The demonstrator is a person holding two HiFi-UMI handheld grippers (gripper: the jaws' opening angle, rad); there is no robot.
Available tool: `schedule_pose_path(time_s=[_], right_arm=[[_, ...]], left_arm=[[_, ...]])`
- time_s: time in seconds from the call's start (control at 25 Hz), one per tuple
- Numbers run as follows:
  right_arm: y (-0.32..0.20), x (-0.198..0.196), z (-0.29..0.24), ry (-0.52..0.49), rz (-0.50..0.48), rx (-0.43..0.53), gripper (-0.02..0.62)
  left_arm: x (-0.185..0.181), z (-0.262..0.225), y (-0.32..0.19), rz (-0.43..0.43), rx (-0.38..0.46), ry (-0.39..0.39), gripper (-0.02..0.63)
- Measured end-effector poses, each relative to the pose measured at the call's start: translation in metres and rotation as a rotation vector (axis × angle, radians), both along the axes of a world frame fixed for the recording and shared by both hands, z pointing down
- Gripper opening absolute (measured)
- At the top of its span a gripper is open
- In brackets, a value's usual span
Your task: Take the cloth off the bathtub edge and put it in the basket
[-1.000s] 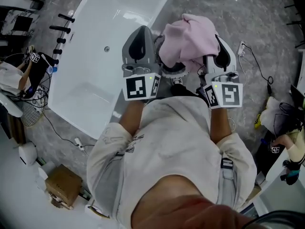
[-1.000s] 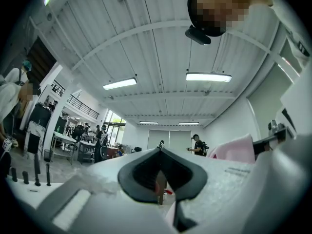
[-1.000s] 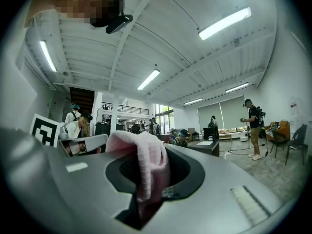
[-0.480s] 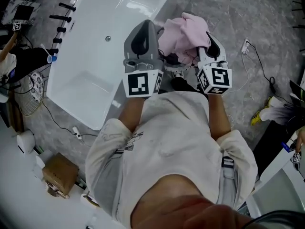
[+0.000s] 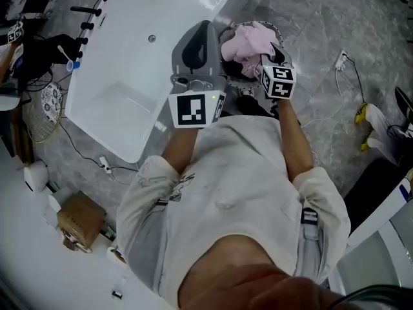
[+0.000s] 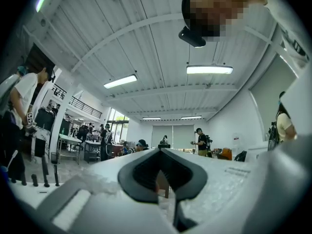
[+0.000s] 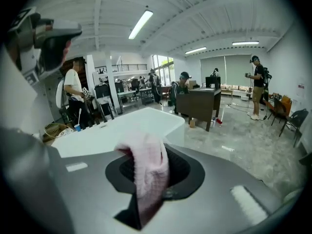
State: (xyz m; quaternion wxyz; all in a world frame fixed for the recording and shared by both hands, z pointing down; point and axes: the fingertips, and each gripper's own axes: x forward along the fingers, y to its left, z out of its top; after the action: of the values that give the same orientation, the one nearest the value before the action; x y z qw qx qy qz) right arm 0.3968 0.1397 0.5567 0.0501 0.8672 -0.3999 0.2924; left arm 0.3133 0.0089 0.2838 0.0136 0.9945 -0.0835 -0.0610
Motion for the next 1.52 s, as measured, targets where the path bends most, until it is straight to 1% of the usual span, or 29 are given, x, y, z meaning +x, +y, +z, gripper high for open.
schedule_pose_path(time_s=[0.24, 0.44, 0.52, 0.56, 0.6, 0.8, 1.0, 1.08, 1.16, 1.28, 1.52], right_arm=[[-0.008, -0.010, 0.086, -0.120, -0.057, -0.165, 0.075], [-0.010, -0.021, 0.149, -0.252, -0.089, -0.231, 0.075], [-0.004, -0.030, 0.176, -0.326, -0.106, -0.322, 0.075], [0.001, -0.033, 0.183, -0.351, -0.108, -0.366, 0.069], [0.003, -0.035, 0.187, -0.361, -0.108, -0.389, 0.057], [0.001, -0.033, 0.191, -0.368, -0.099, -0.381, 0.054], [0.002, -0.031, 0.190, -0.372, -0.107, -0.390, 0.055], [0.001, -0.033, 0.193, -0.393, -0.107, -0.393, 0.078], [0.001, -0.038, 0.195, -0.421, -0.124, -0.398, 0.133], [0.003, -0.046, 0.196, -0.427, -0.154, -0.402, 0.135], [0.014, -0.043, 0.197, -0.416, -0.135, -0.389, 0.135]], left_arm=[[-0.006, 0.006, -0.001, -0.015, -0.004, -0.019, 0.000], [-0.012, 0.010, -0.003, -0.036, -0.001, -0.028, 0.000], [-0.013, 0.011, -0.004, -0.039, 0.005, -0.038, 0.000], [-0.013, 0.012, -0.003, -0.038, 0.006, -0.044, 0.000], [-0.014, 0.014, -0.003, -0.037, 0.005, -0.049, 0.000], [-0.016, 0.022, -0.001, -0.039, -0.001, -0.065, 0.000], [-0.020, 0.021, 0.001, -0.047, 0.001, -0.063, 0.000], [-0.021, 0.021, -0.001, -0.050, 0.000, -0.063, 0.000], [-0.021, 0.021, -0.003, -0.052, -0.002, -0.063, 0.000], [-0.022, 0.021, -0.001, -0.049, -0.002, -0.067, 0.000], [-0.024, 0.022, 0.001, -0.050, 0.000, -0.064, 0.000]])
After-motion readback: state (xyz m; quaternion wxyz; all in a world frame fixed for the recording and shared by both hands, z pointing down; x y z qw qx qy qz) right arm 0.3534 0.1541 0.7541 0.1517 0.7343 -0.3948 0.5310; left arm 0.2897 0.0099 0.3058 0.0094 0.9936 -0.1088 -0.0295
